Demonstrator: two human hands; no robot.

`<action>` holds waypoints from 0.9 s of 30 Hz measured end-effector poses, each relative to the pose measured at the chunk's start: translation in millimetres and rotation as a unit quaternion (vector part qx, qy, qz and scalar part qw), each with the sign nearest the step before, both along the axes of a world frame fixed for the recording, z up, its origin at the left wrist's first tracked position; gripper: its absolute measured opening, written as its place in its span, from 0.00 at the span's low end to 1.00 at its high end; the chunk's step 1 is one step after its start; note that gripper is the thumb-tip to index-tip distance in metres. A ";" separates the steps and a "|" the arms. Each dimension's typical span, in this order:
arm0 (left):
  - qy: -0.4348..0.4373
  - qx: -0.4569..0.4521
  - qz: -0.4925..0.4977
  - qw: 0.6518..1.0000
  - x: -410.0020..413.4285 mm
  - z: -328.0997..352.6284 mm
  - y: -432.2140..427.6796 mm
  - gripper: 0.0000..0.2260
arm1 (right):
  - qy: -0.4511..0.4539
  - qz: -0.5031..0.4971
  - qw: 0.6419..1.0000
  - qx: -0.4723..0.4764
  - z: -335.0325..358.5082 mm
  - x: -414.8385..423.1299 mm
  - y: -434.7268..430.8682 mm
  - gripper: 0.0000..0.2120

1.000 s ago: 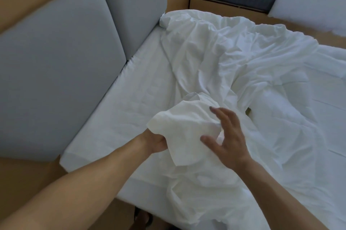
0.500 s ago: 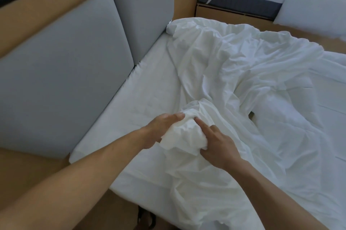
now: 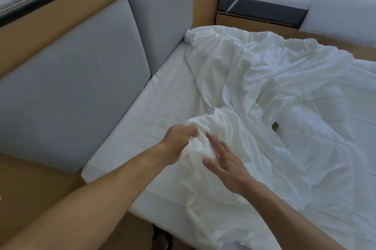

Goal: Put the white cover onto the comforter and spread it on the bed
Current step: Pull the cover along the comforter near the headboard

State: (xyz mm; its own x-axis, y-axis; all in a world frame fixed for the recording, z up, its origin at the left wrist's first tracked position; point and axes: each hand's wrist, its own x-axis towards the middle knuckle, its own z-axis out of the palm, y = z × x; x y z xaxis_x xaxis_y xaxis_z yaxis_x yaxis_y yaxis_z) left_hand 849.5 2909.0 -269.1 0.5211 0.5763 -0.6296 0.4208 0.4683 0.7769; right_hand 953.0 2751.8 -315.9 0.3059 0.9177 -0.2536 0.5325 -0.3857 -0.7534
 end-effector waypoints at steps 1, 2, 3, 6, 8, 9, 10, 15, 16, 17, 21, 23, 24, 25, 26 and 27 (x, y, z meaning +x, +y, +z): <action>-0.017 0.019 0.001 1.000 -7.1 10.9 10.7 0.06 | -0.018 -0.025 1.000 -0.007 0.7 12.7 -2.9 0.33; -0.034 0.034 -0.008 0.999 -17.3 22.4 21.3 0.08 | -0.036 -0.056 0.997 -0.035 -2.9 25.1 -6.3 0.32; -0.053 0.042 -0.027 0.997 -29.3 35.1 30.6 0.11 | -0.055 -0.089 0.991 -0.080 -8.5 35.3 -10.6 0.34; -0.105 0.039 -0.074 0.991 -74.8 67.8 56.6 0.17 | -0.125 -0.171 0.954 -0.213 -31.8 47.2 -23.6 0.41; -0.116 0.033 -0.071 0.990 -110.6 77.3 72.5 0.17 | -0.118 -0.212 0.940 -0.240 -43.7 41.2 -27.8 0.43; -0.099 0.027 -0.069 0.992 -128.5 75.2 79.7 0.17 | -0.104 -0.219 0.939 -0.245 -48.7 37.1 -27.9 0.38; -0.069 0.020 -0.061 0.996 -146.5 68.5 85.5 0.19 | -0.097 -0.208 0.941 -0.249 -51.6 31.2 -26.2 0.29; 0.075 0.014 0.042 0.996 -202.4 23.6 96.6 0.16 | -0.143 -0.137 0.947 -0.255 -64.1 5.9 -28.0 0.12; 0.090 0.022 0.054 0.994 -206.3 18.1 97.0 0.14 | -0.158 -0.147 0.940 -0.262 -65.0 7.4 -32.1 0.13; 0.094 0.027 0.059 0.993 -208.1 16.9 96.4 0.13 | -0.172 -0.167 0.932 -0.272 -63.6 12.4 -39.0 0.14; 0.085 0.041 0.115 0.989 -229.7 24.2 141.3 0.09 | -0.194 -0.324 0.874 -0.306 -43.8 52.2 -86.4 0.16; 0.073 0.061 0.121 0.988 -257.2 8.4 191.3 0.17 | -0.212 -0.384 0.843 -0.312 -32.5 60.1 -104.5 0.15; 0.074 0.066 0.122 0.987 -269.2 -3.0 211.5 0.22 | -0.228 -0.395 0.833 -0.312 -30.7 57.0 -105.8 0.15; 0.069 0.063 0.124 0.988 -279.3 -13.0 223.4 0.24 | -0.237 -0.400 0.831 -0.306 -32.7 48.4 -103.5 0.15; 0.075 0.066 0.125 0.987 -279.6 -9.6 219.2 0.20 | -0.238 -0.402 0.833 -0.297 -35.0 35.9 -95.7 0.15; 0.093 0.086 0.121 0.985 -274.0 0.5 205.2 0.14 | -0.233 -0.392 0.843 -0.286 -40.1 22.6 -83.7 0.14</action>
